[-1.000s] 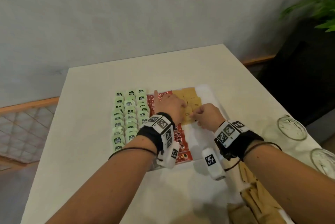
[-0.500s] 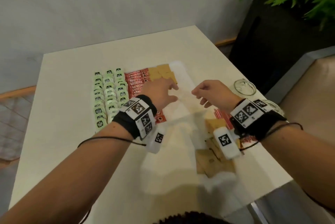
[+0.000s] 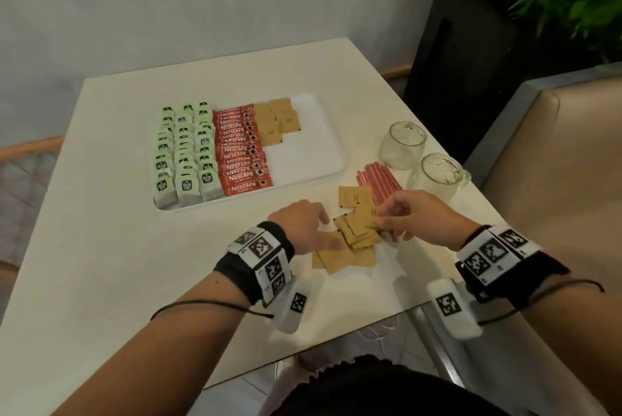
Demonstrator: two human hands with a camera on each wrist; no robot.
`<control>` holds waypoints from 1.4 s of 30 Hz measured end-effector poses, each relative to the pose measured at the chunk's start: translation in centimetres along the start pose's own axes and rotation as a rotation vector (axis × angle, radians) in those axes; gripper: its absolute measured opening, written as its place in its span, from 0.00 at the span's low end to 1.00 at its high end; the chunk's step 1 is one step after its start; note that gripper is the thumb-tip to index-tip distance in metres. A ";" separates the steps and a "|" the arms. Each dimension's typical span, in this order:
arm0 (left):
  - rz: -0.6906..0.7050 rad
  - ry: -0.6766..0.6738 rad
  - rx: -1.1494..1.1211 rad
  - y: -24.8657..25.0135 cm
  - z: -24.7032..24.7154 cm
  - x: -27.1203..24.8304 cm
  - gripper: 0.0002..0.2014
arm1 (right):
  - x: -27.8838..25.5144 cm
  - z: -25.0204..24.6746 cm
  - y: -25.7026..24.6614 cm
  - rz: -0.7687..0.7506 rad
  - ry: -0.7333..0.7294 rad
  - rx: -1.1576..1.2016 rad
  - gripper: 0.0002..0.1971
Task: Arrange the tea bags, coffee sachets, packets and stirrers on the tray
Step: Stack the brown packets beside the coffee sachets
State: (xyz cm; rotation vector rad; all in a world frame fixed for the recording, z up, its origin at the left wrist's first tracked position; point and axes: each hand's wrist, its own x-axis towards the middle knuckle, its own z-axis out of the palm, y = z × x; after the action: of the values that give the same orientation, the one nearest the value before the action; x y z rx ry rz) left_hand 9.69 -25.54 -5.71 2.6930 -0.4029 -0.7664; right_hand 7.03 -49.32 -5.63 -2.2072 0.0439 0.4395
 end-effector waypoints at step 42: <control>0.093 0.166 -1.041 0.4 -0.5 -1.3 0.19 | 3.2 2.1 -3.7 -0.031 -0.171 0.453 0.14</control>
State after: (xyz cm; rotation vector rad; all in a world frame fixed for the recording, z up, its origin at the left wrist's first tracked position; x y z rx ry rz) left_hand 8.81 -25.35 -4.60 1.7206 -0.0410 -0.5041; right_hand 10.04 -44.99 -5.12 -1.7187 0.0153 0.5411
